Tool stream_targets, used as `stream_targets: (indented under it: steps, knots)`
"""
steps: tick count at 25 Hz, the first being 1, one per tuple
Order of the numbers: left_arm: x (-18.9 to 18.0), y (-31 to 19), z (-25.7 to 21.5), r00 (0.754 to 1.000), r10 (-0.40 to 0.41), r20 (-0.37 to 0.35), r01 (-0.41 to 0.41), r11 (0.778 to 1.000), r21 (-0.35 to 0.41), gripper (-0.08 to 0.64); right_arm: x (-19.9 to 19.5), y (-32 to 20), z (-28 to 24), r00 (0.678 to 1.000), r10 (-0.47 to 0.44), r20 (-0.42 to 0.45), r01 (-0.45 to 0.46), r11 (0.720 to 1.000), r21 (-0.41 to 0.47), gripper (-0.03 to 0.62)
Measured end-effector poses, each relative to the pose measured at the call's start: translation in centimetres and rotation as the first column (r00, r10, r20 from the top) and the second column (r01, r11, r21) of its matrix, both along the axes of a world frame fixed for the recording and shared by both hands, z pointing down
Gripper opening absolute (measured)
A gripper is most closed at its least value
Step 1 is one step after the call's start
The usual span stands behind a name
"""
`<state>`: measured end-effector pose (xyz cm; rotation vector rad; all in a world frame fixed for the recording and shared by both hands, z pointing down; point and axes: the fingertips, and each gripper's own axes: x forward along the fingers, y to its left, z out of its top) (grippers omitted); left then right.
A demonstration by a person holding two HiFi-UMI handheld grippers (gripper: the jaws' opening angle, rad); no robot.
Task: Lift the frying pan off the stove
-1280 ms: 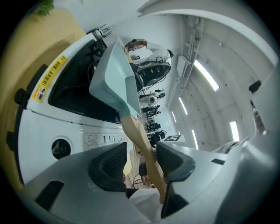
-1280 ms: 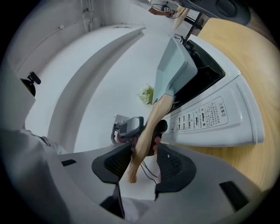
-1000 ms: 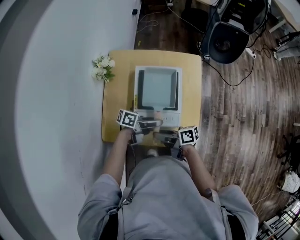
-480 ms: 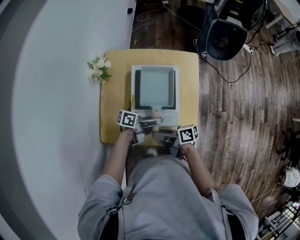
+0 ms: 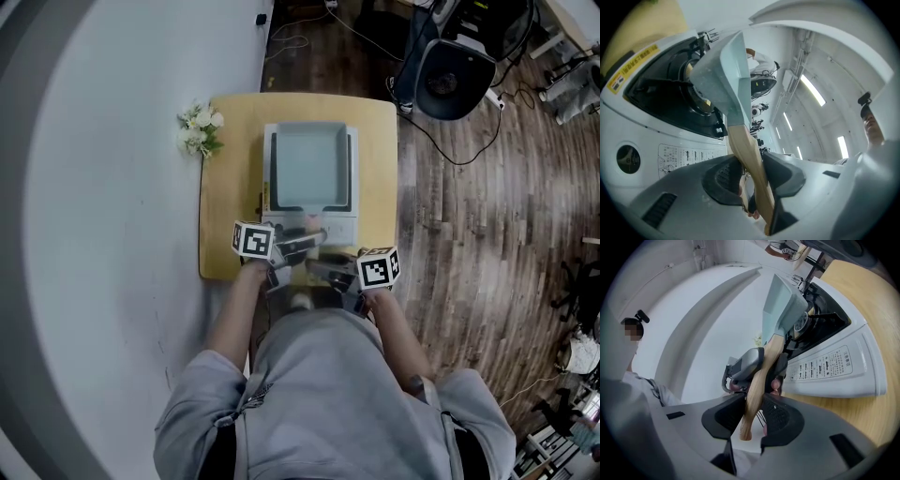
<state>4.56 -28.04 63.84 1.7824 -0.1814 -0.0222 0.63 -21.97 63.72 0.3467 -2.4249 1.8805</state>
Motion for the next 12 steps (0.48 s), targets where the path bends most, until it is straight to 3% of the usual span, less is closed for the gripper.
stream_targets:
  steps: [6, 12]
  knots:
    - [-0.4, 0.2, -3.8, 1.0, -0.011, -0.001, 0.011, 0.993, 0.115, 0.129, -0.3, 0.2, -3.0, 1.0, -0.015, -0.006, 0.016, 0.992, 0.125, 0.112]
    - [-0.9, 1.5, -8.0, 1.0, -0.014, -0.005, 0.015, 0.973, 0.229, 0.13, -0.7, 1.5, -6.6, 1.0, -0.017, -0.009, 0.019, 0.969, 0.246, 0.112]
